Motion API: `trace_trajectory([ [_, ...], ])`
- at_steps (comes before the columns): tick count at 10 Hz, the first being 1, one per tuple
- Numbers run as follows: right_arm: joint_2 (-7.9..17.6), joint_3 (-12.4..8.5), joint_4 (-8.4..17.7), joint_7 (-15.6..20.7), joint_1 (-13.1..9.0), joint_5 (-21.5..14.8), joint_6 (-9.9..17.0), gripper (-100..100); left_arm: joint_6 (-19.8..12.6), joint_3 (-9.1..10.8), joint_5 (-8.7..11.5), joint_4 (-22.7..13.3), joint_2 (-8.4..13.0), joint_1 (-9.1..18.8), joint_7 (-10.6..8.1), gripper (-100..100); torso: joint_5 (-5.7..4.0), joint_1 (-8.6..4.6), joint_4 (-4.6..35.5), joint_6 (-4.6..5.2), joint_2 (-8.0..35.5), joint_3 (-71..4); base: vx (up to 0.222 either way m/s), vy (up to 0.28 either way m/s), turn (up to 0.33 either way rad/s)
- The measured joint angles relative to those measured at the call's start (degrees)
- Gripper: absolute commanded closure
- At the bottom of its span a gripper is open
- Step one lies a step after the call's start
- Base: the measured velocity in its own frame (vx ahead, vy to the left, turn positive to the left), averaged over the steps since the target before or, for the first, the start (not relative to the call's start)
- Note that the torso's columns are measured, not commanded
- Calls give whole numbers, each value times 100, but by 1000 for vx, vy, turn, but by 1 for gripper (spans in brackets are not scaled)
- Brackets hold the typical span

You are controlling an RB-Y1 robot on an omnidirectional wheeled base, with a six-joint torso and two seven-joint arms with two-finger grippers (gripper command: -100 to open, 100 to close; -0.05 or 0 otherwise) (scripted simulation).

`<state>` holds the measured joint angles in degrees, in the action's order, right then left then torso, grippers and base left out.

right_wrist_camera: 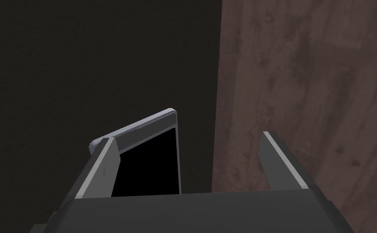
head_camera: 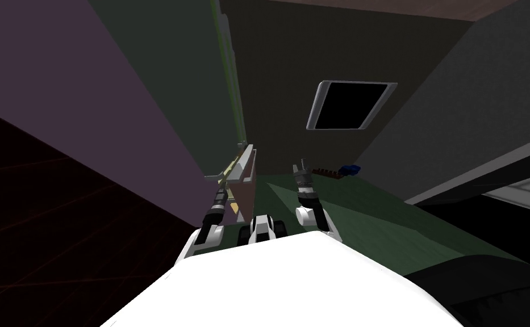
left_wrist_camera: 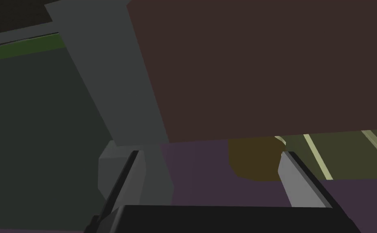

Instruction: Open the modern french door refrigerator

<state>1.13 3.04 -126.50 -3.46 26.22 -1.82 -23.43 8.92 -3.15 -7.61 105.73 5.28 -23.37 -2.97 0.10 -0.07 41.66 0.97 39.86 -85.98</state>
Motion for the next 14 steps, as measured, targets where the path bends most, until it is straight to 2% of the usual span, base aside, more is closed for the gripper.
trace_trajectory([
  [1,0,0,0,0,0,0,0,0,15,12,2,30,3,-20,-1,100,2,0,-3,-14,29,13,-42,20,-44],
  [6,0,0,0,0,-1,0,0,0,213,-18,38,-193,-16,145,-17,100,25,37,-24,-44,50,35,-28,8,-15],
  [9,-2,2,0,0,-1,0,0,0,245,20,13,-35,-69,149,11,100,8,-26,-13,-50,103,66,-15,-149,55],
  [12,-2,2,-1,0,0,0,0,0,8,28,-16,156,-77,24,33,100,5,16,17,-75,139,81,8,-172,13],
  [13,-1,1,-1,0,0,0,-1,0,-12,27,-18,156,-79,20,35,-100,3,48,45,-91,201,115,17,-62,-47],
  [14,0,1,0,0,0,0,0,0,-28,11,-24,152,18,22,39,-100,2,43,62,-95,243,143,58,-135,-113],
])
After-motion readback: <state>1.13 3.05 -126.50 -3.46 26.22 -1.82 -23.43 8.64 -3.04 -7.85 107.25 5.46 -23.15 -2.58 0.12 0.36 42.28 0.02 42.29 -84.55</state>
